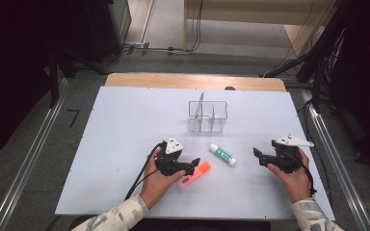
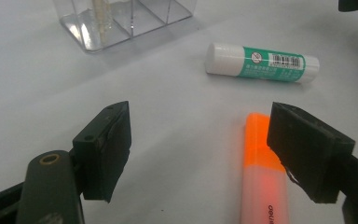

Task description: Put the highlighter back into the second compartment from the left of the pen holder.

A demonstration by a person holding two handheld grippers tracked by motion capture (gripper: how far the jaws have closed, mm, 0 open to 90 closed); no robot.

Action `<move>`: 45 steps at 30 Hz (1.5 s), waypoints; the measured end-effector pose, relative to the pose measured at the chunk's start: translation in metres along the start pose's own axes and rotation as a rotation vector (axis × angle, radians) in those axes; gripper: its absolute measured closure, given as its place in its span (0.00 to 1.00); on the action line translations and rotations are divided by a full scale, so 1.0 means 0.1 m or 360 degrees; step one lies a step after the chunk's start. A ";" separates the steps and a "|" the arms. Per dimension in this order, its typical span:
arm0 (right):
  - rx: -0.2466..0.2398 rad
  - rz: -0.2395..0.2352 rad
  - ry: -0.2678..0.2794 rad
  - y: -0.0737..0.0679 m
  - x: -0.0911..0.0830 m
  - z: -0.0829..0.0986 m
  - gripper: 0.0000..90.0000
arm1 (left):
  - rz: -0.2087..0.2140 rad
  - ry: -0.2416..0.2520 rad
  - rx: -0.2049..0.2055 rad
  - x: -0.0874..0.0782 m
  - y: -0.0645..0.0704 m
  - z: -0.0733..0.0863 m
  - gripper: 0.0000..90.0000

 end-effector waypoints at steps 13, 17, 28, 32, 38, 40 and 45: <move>-0.0004 -0.0002 -0.0001 0.00 0.00 0.00 0.22 | 0.0009 -0.0022 0.0050 0.09 0.12 0.00 0.25; 0.0004 -0.0001 -0.0001 0.00 0.00 0.00 0.22 | 0.0006 -0.0028 0.0064 0.10 0.14 0.00 0.25; 0.0000 -0.0003 -0.0001 0.00 0.00 0.00 0.22 | -0.0003 -0.0061 0.0123 0.16 0.23 0.01 0.25; -0.0002 -0.0002 -0.0001 0.00 0.00 0.00 0.22 | -0.0011 -0.0066 0.0146 0.19 0.27 0.03 0.26; -0.0003 -0.0003 0.0000 0.00 -0.01 0.00 0.22 | -0.0024 -0.0079 0.0177 0.22 0.31 0.04 0.26; -0.0003 -0.0002 -0.0001 0.00 0.00 0.00 0.22 | -0.0029 -0.0077 0.0175 0.22 0.31 0.04 0.26; -0.0005 -0.0002 0.0000 0.00 0.00 0.00 0.22 | -0.0038 -0.0083 0.0192 0.24 0.33 0.05 0.26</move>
Point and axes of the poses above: each handheld gripper's, and its own axes: x roughly forward along the jaws, z roughly out of its underside, y roughly to its right, the point moved 2 cm from there along x, roughly forward along the jaws, and after that the axes turned 9 degrees about -y, right-handed, at the moved point
